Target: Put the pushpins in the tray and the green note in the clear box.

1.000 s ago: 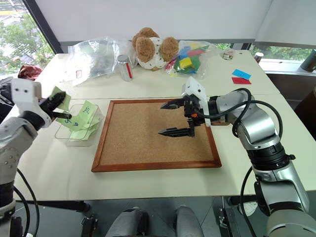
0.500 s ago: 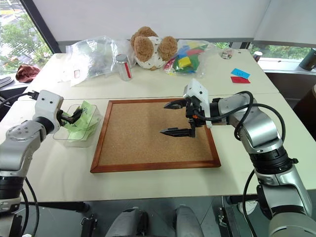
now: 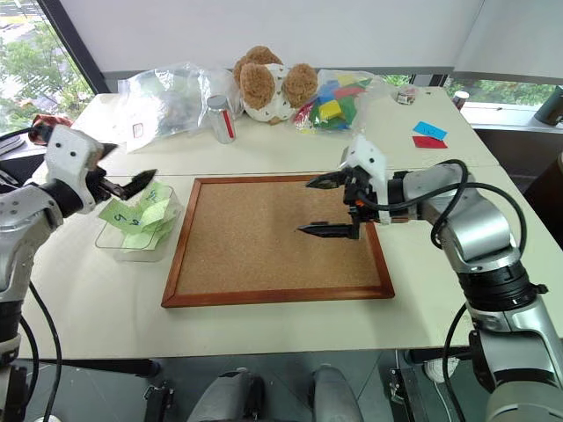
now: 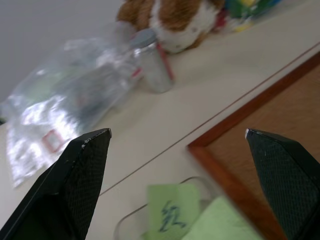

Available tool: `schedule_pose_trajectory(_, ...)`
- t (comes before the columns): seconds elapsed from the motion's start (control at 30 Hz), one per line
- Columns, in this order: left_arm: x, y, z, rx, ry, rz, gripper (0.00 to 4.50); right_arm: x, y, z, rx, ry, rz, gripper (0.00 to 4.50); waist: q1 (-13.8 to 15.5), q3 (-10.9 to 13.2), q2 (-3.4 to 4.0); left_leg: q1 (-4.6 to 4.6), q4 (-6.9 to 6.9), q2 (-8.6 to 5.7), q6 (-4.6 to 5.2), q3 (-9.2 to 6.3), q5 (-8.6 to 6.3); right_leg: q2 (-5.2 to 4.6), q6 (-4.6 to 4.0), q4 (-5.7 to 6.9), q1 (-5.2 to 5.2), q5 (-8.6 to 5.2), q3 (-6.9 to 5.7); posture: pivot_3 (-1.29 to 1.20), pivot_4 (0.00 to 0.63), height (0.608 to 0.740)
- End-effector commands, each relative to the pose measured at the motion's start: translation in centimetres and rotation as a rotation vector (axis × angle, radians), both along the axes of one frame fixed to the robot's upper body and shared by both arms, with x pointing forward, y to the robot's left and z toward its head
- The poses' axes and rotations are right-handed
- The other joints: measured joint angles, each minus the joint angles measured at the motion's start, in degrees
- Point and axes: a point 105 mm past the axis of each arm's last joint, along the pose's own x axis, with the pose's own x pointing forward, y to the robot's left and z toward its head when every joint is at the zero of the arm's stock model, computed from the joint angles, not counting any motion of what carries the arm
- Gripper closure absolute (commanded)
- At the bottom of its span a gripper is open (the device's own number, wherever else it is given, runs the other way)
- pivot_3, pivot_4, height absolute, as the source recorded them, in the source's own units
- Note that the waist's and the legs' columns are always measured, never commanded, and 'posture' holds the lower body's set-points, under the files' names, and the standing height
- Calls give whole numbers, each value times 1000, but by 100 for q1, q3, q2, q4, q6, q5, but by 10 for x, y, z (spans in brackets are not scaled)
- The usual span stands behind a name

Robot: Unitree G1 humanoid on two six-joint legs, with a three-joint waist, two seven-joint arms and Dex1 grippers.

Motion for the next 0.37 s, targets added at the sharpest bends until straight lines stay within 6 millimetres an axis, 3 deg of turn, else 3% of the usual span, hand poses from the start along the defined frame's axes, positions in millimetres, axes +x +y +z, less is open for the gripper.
schedule_pose_trajectory(0.03, -24, -24, 10, -29, 42, -202, 61, -3, -12, 9, 2, -35, -23, 0, 0, 0, 0, 0, 0, 0, 0, 0, 0, 0, 0, -1, 0, 0, 0, 0, 150, 740)
schedule_pose_trajectory(0.37, -55, -43, -19, 11, 216, -425, 61, -6, -21, 2, -10, -17, -72, 0, -5, 0, 1, 3, 3, 0, 2, 0, -1, 1, 0, 4, 1, 0, 0, 0, 150, 740)
